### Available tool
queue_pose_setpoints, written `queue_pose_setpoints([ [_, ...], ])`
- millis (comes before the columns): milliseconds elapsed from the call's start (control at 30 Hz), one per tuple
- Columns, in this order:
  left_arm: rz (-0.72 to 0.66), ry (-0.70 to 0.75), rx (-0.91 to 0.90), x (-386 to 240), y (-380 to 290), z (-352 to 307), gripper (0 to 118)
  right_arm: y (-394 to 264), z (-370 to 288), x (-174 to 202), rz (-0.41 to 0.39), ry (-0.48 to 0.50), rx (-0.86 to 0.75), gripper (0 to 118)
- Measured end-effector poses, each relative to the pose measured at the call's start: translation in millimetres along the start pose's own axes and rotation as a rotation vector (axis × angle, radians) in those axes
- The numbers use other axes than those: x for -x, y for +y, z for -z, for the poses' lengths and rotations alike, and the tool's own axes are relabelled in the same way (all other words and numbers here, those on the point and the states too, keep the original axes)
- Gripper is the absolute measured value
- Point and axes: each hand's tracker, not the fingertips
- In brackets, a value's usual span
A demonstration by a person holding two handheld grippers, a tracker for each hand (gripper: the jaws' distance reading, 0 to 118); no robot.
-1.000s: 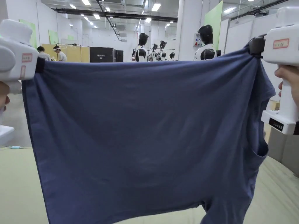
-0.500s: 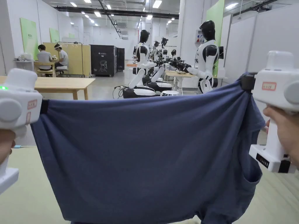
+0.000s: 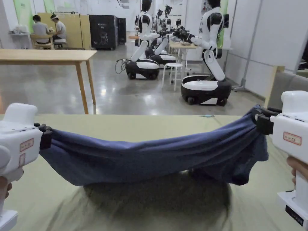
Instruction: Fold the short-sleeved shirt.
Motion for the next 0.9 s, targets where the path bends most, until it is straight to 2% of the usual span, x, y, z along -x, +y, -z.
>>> queue_pose_setpoints([
  [200, -0.071, -0.082, 0.174, -29.4, -112.6, -42.3, 0, -126.4, -45.6, 12.8, 0.046, 0.050, 0.246, 6],
  [300, -0.068, -0.094, 0.281, -40.9, -163.5, -47.7, 0, -190.6, -50.3, 18.2, 0.057, 0.049, 0.414, 6],
  [367, -0.071, -0.048, 0.339, -42.2, -191.0, -47.2, 0, -226.4, -51.9, 19.1, 0.071, 0.021, 0.516, 6],
  [467, -0.141, -0.061, 0.386, -33.9, -219.2, -47.9, 1, -256.3, -58.6, 12.8, 0.129, -0.008, 0.575, 6],
  [500, -0.151, -0.061, 0.380, -32.3, -222.1, -50.0, 6, -260.3, -60.2, 10.1, 0.149, -0.023, 0.574, 6],
  [533, -0.172, -0.068, 0.360, -31.1, -222.7, -53.0, 18, -260.2, -62.0, 6.3, 0.180, -0.027, 0.553, 10],
  [567, -0.183, -0.074, 0.313, -31.0, -221.4, -58.1, 64, -258.2, -64.3, 3.9, 0.207, -0.036, 0.529, 26],
  [600, -0.172, -0.062, 0.276, -31.5, -215.0, -63.5, 101, -253.7, -66.4, 4.4, 0.213, -0.070, 0.519, 45],
  [633, -0.173, -0.068, 0.253, -32.4, -210.8, -68.5, 117, -247.9, -70.1, 5.7, 0.204, -0.108, 0.495, 71],
  [667, -0.180, -0.099, 0.183, -34.1, -205.7, -78.4, 118, -241.2, -75.1, 6.8, 0.219, -0.121, 0.466, 92],
  [767, -0.179, -0.089, 0.061, -43.5, -191.4, -102.7, 118, -223.4, -100.0, 16.6, 0.323, 0.045, 0.343, 95],
  [833, -0.160, -0.068, -0.008, -54.5, -190.7, -116.7, 118, -219.4, -117.3, 32.7, 0.303, 0.048, 0.261, 98],
  [900, -0.147, -0.053, -0.009, -57.9, -200.2, -120.3, 118, -221.6, -129.4, 51.3, 0.227, 0.024, 0.212, 98],
])
